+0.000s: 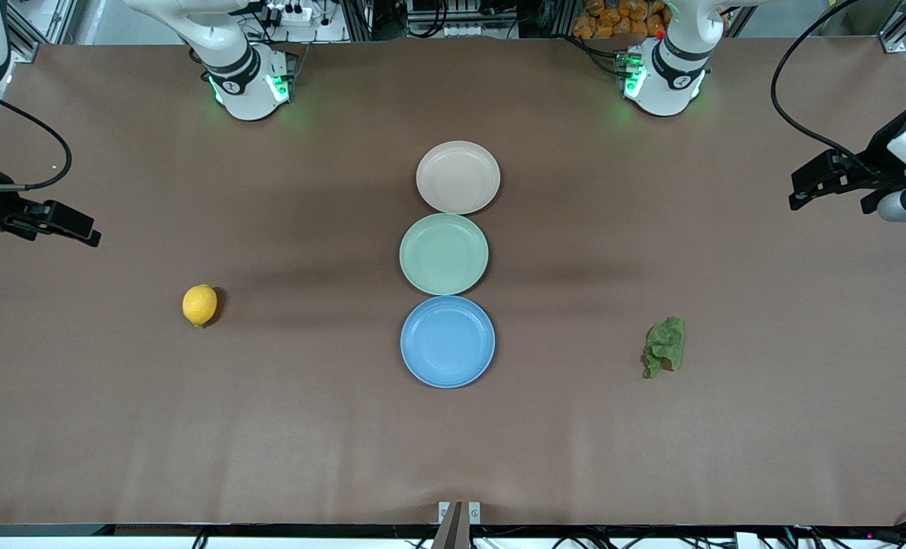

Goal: Place lemon and lettuce in plates
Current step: 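Lower the right gripper to the lemon while the left gripper reaches the lettuce, then close the right gripper on the lemon while the left gripper grasps the lettuce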

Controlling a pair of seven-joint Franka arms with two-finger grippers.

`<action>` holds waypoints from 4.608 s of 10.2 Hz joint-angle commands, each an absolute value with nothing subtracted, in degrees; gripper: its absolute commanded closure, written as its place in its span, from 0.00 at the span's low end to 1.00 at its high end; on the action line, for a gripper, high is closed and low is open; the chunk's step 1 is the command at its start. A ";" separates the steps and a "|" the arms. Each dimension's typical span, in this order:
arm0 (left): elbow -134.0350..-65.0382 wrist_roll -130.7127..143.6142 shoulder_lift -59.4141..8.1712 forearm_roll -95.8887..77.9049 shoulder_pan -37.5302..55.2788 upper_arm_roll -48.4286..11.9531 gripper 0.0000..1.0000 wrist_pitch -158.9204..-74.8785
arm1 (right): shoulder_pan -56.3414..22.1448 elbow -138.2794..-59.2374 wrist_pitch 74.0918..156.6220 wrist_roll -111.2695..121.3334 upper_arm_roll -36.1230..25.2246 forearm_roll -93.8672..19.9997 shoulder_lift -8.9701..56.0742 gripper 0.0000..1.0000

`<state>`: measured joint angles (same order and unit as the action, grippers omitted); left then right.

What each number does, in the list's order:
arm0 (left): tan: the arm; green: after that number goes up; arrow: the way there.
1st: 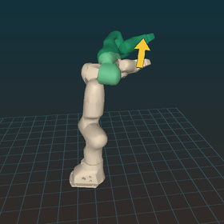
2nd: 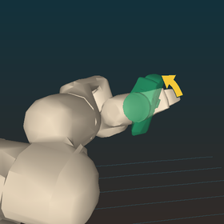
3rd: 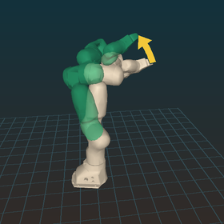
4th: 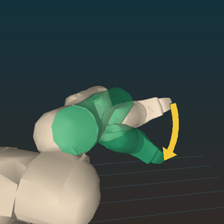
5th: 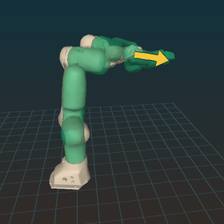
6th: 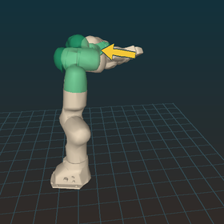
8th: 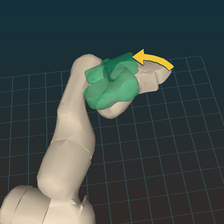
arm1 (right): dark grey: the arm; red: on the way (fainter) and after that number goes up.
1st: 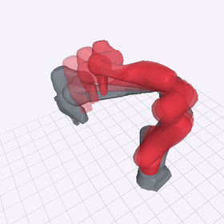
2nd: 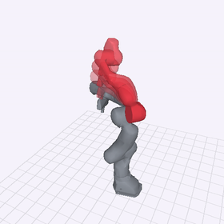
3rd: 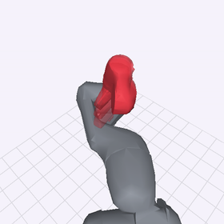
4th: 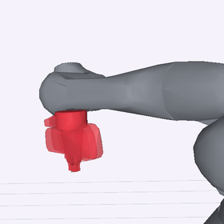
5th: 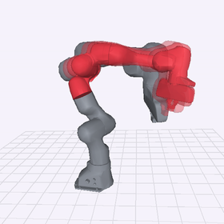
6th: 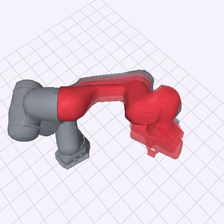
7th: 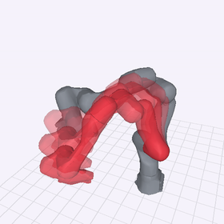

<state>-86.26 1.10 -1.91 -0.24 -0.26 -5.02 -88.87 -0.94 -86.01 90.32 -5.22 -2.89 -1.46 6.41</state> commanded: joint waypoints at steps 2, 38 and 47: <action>-85.60 0.00 -2.55 -0.18 0.09 -4.83 0.00 -87.89 | -0.44 -87.80 90.70 -5.10 -2.55 -1.58 4.66 0.00; -85.61 1.14 -27.45 3.28 5.28 -7.82 1.00 -106.91 | 0.88 -106.75 128.37 -2.37 -0.71 -6.68 27.42 1.00; -89.88 45.39 -11.10 -2.02 5.27 -32.31 1.00 -89.30 | -11.59 -80.28 124.98 -29.74 5.61 -13.27 40.32 1.00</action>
<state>-85.15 39.49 -15.17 -1.54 6.09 -28.79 -89.77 -9.62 -87.66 125.41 -22.80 4.04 -12.56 35.28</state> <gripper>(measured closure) 0.952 0.344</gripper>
